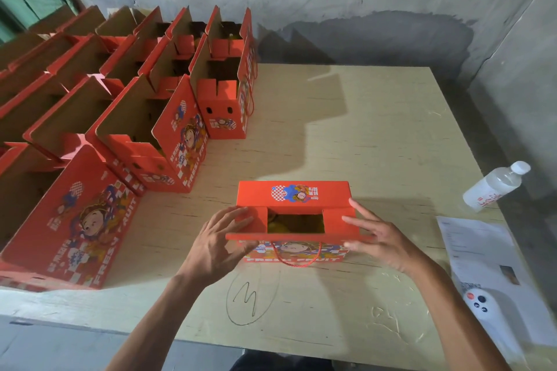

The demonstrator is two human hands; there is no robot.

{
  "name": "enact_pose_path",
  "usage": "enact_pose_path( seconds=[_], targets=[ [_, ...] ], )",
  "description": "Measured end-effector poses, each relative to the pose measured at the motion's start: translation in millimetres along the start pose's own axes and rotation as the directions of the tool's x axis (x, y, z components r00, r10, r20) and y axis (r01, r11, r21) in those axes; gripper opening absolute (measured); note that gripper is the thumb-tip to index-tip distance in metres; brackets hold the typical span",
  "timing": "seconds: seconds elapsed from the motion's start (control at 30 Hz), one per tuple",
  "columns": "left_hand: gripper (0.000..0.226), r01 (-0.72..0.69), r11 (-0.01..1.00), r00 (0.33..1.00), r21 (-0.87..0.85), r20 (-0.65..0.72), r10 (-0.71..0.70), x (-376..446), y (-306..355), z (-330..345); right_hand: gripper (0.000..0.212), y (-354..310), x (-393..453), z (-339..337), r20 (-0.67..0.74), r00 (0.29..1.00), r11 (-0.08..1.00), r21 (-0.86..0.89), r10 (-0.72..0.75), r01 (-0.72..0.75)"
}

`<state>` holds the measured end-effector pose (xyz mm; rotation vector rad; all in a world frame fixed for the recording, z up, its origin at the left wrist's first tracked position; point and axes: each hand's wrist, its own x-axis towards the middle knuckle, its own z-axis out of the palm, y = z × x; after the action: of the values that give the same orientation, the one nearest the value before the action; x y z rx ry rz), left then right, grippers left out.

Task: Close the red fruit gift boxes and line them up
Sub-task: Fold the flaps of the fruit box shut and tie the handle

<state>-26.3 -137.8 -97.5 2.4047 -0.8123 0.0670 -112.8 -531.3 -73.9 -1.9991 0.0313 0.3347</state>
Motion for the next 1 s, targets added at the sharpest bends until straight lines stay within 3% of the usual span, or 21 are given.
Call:
enact_pose_path(
  seconds=[0.07, 0.17, 0.27, 0.37, 0.43, 0.5, 0.57, 0.63, 0.83, 1.0],
  targets=[
    [0.051, 0.067, 0.993, 0.997, -0.093, -0.025, -0.07, 4.2, 4.0, -0.1, 0.042, -0.4, 3.7, 1.1, -0.014, 0.998, 0.997, 0.043, 0.058, -0.058],
    [0.051, 0.157, 0.97, 0.98, -0.186, -0.09, -0.176, 12.4, 10.2, 3.2, 0.046, 0.1, 6.6, 17.9, -0.283, 0.959, 0.999, 0.028, 0.03, -0.024],
    [0.045, 0.355, 0.894, 0.894, -0.273, -0.181, -0.41, 26.9, 23.9, 13.5, 0.03, -6.6, 10.3, 40.1, -0.505, 0.863, 0.999, -0.002, -0.03, 0.033],
    [0.069, 0.442, 0.835, 0.832, -0.327, -0.198, -0.518, 36.4, 35.9, 25.2, 0.042, -8.9, 21.7, 51.2, -0.593, 0.804, 0.999, -0.049, -0.047, 0.022],
    [0.056, 0.411, 0.892, 0.855, -0.187, -0.261, -0.448, 39.7, 38.4, 30.5, 0.057, -8.8, 28.7, 54.5, -0.61, 0.789, 0.994, -0.108, -0.067, 0.001],
    [0.03, 0.339, 0.941, 0.89, 0.014, -0.329, -0.316, 43.5, 41.4, 34.1, 0.046, -9.7, 36.6, 54.2, -0.612, 0.761, 0.95, -0.312, -0.214, 0.016],
    [0.023, 0.261, 0.954, 0.918, 0.144, -0.343, -0.2, 50.7, 46.9, 40.4, 0.03, -9.9, 45.4, 53.1, -0.572, 0.728, 0.851, -0.525, -0.377, 0.028],
    [0.016, 0.144, 0.97, 0.942, 0.196, -0.328, -0.073, 58.4, 57.3, 51.0, 0.03, -11.6, 53.4, 56.4, -0.521, 0.708, 0.771, -0.635, -0.477, 0.052],
    [0.002, 0.087, 0.981, 0.926, 0.171, -0.377, -0.017, 70.6, 65.4, 64.4, 0.034, -11.9, 73.0, 77.6, -0.504, 0.662, 0.719, -0.691, -0.555, 0.076],
    [0.014, 0.138, 0.971, 0.905, 0.193, -0.424, -0.045, 73.9, 69.9, 64.1, 0.027, -7.4, 75.3, 82.6, -0.575, 0.573, 0.733, -0.677, -0.584, 0.067]
  ],
)
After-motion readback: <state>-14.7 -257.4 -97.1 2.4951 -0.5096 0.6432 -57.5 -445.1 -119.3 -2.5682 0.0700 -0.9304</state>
